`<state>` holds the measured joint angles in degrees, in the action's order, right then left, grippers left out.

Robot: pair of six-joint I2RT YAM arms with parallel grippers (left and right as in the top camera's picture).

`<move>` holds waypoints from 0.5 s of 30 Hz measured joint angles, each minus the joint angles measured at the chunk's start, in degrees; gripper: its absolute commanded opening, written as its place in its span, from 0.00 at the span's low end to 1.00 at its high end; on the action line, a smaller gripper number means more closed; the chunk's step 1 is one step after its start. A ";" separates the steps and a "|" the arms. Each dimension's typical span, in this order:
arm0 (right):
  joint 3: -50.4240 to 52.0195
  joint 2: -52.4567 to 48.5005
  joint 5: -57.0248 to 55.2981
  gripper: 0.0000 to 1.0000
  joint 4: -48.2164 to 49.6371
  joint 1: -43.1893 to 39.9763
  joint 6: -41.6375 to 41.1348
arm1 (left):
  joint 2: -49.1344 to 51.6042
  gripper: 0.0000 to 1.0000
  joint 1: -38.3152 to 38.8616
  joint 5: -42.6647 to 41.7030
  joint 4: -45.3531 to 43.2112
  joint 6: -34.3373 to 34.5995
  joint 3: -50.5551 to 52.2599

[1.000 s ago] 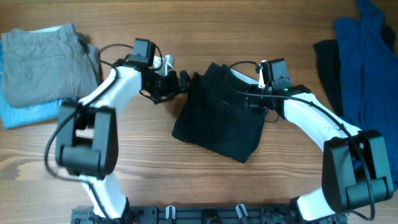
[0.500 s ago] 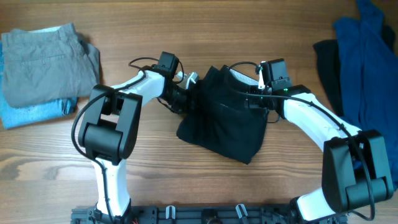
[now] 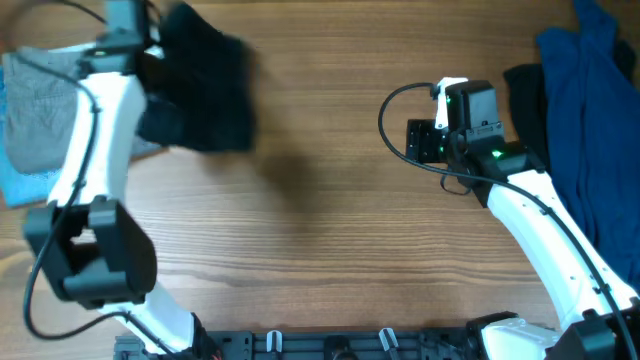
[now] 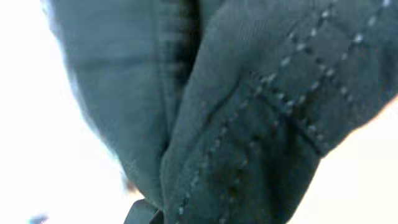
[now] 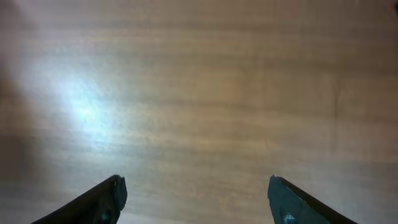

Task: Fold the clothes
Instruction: 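Lift the folded shorts with the left gripper and carry them to the left stack, then lower the shorts onto the grey stack and open the left gripper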

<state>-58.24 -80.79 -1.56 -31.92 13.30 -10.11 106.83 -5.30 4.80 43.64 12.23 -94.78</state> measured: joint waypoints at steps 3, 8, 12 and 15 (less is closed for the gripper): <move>0.00 0.00 -0.02 0.78 -0.92 0.00 0.02 | -0.24 0.04 -4.96 4.04 -7.30 -3.15 -0.70; 0.00 0.00 -0.02 0.78 -1.33 0.00 0.20 | -0.24 0.05 -11.54 5.05 -8.55 -4.68 -0.70; 0.00 0.00 -0.02 0.78 -1.33 0.00 0.39 | -0.22 0.06 -15.72 4.90 -7.58 -4.72 -0.70; 0.00 0.00 -0.02 0.78 -1.33 0.00 0.39 | 0.04 0.07 -19.08 3.91 -7.45 -4.72 -0.70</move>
<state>-58.24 -80.79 -1.58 -33.26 13.30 -9.72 106.87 -24.38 8.71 36.18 7.51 -95.48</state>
